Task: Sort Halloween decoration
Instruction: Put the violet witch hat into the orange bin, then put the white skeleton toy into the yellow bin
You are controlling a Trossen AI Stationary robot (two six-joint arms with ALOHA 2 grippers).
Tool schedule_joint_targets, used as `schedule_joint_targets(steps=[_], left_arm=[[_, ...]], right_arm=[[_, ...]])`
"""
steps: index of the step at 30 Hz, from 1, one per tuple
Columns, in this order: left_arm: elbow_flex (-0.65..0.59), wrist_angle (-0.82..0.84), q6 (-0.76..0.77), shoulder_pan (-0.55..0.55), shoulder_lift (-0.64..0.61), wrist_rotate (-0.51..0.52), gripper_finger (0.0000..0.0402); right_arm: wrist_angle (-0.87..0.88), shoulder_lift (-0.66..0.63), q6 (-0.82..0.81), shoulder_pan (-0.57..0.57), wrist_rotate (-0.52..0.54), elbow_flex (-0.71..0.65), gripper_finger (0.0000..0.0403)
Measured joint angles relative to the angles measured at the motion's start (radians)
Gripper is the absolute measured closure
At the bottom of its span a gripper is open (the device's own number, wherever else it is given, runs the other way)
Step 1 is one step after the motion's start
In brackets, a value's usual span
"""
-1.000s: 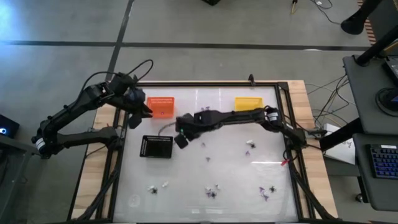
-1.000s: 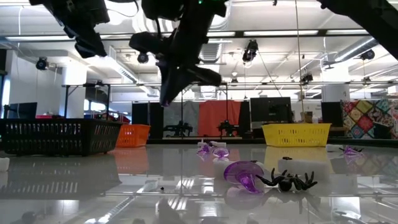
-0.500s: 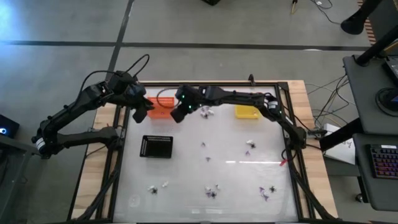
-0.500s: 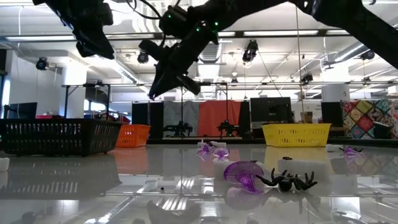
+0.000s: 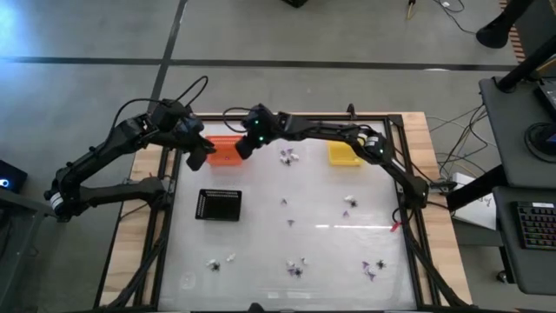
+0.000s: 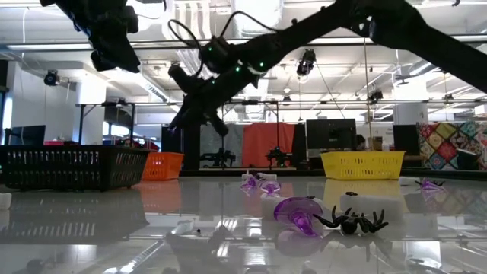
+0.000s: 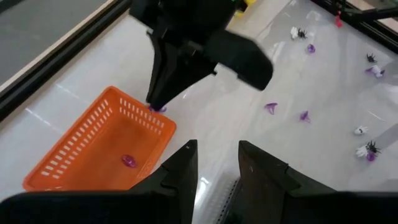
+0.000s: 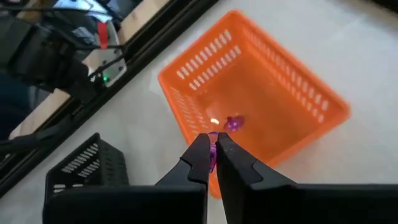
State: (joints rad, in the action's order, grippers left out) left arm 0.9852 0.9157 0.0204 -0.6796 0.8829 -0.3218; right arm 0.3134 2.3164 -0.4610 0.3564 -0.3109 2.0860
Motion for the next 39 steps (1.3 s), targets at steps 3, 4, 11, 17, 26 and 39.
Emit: schedule_joint_targets(steps=[3,4,11,17,26,39], left_arm=[[0.0,0.0,0.015,0.0,0.001,0.0,0.0303],[0.0,0.0,0.019,0.0,0.001,0.001,0.0303],[0.0,-0.001,0.051,0.0,0.002,0.002,0.0303],[0.0,-0.005,0.05,0.0,0.015,0.001,0.0303],[0.0,-0.005,0.05,0.0,0.059,0.0,0.0303],[0.0,-0.002,0.05,0.0,0.06,-0.089,0.0303]], right_arm=[[-0.023,0.031,0.002,0.003,-0.017,0.007,0.0394],[-0.024,0.04,0.009,0.003,-0.019,0.011,0.0394],[-0.044,0.067,0.069,0.009,-0.039,0.04,0.0394],[-0.065,0.07,0.117,0.013,-0.038,0.04,0.0385],[-0.125,0.07,0.13,0.022,-0.038,0.041,0.0329],[0.373,0.061,0.235,0.106,-0.037,0.211,0.0308]])
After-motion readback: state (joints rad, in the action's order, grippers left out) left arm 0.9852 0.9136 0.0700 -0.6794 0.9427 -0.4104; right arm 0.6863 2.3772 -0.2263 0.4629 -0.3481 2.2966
